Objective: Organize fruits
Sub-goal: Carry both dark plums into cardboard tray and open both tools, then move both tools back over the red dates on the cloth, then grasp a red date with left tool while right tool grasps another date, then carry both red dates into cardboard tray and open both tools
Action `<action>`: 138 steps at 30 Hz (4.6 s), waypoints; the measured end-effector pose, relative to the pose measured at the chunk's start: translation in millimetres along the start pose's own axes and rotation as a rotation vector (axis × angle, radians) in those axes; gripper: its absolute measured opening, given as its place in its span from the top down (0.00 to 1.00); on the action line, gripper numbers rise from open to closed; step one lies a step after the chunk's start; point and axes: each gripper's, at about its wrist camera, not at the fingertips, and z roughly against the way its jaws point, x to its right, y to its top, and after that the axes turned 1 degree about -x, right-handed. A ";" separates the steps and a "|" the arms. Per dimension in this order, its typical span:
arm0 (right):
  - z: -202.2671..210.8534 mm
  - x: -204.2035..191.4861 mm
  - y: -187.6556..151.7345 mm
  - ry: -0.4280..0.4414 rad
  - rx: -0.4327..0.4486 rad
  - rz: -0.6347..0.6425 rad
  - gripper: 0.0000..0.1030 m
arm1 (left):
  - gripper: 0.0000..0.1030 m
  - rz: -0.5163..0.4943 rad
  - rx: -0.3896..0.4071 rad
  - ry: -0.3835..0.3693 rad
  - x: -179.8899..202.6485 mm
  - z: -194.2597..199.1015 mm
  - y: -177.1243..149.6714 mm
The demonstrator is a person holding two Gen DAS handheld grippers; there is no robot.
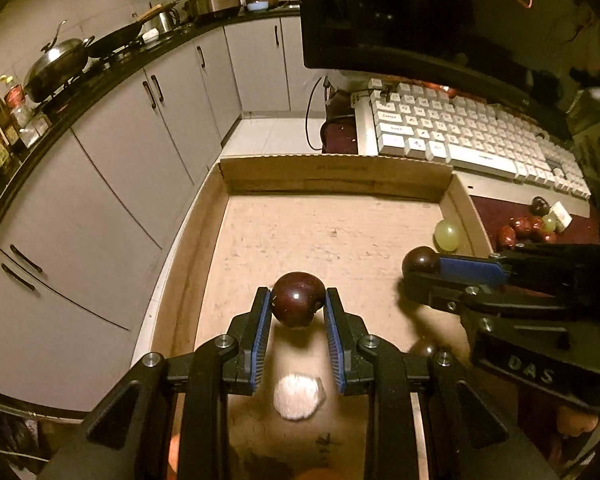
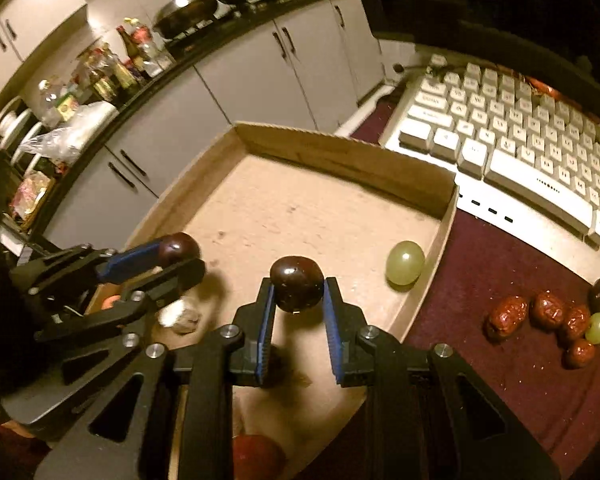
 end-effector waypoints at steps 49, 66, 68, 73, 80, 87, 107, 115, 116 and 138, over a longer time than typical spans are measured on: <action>105.8 175.9 -60.2 0.133 0.090 -0.301 0.52 | 0.39 -0.138 0.121 -0.241 136.7 54.1 -29.5; 68.2 167.9 -48.3 -0.102 0.092 -0.139 0.54 | 0.39 -0.210 0.039 -0.075 154.8 5.4 5.2; 63.4 160.0 -50.0 -0.153 0.097 -0.079 0.54 | 0.39 -0.222 0.037 -0.064 158.8 3.1 7.2; 56.9 155.0 -52.1 -0.224 0.118 -0.007 0.67 | 0.39 -0.258 0.028 -0.062 173.8 -5.0 14.9; 73.1 168.7 -52.8 -0.170 0.125 -0.052 0.67 | 0.39 -0.285 -0.016 -0.055 181.5 -25.6 24.9; 98.6 187.3 -50.3 -0.064 0.168 -0.151 0.67 | 0.52 -0.288 -0.046 -0.058 182.0 -40.0 28.9; 113.6 206.4 -53.5 -0.023 0.263 -0.277 0.67 | 0.82 -0.305 -0.037 -0.117 191.9 -41.4 24.0; 117.2 209.5 -53.0 -0.035 0.291 -0.287 0.67 | 0.83 -0.235 0.007 -0.128 186.7 -22.5 16.0; 118.1 209.1 -53.0 -0.033 0.295 -0.286 0.67 | 0.83 -0.226 0.020 -0.129 185.5 -16.9 14.2; 127.4 95.2 -60.4 -0.089 0.391 -0.013 0.67 | 0.83 0.030 0.264 -0.031 72.7 79.6 -39.5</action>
